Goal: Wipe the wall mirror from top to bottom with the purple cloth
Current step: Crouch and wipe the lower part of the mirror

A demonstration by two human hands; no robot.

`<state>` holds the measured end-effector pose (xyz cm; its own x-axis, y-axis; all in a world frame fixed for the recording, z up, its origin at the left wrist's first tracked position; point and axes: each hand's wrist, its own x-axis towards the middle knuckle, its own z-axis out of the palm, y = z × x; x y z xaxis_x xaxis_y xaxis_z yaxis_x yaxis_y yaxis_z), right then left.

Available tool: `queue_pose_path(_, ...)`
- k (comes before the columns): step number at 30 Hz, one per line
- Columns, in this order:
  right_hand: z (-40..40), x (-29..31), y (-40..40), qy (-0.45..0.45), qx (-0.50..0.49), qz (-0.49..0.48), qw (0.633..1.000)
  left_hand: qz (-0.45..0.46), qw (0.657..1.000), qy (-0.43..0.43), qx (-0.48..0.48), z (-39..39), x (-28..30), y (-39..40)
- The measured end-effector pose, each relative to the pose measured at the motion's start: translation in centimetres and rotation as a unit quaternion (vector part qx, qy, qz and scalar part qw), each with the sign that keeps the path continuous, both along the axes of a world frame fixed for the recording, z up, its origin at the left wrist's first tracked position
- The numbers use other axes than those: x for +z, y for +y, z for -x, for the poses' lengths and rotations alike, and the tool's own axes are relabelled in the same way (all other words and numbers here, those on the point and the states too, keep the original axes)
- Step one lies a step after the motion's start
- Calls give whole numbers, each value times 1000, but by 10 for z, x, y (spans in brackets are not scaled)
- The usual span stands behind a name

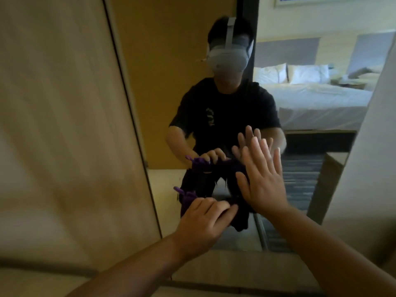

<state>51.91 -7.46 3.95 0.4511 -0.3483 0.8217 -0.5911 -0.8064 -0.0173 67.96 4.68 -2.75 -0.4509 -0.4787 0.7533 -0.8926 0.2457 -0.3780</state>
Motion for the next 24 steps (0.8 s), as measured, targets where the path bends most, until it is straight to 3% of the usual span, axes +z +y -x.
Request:
queue_pose_path(6, -39, 6, -4, 65, -22, 75, 995, 50, 996, 37, 56, -68, -13, 43)
queue_pose_path(9, -54, -8, -13, 93, -42, 116, 988, 102, 991, 52, 66, -92, 27, 36)
queue_pose_path(17, -71, -23, -35, 15, -57, 213, 975, 249, 968, -14, 25, -124, 155, -39)
queue_pose_path(24, -74, -27, -40, -16, -58, 227, 972, 243, 969, -37, 29, -131, 105, -61)
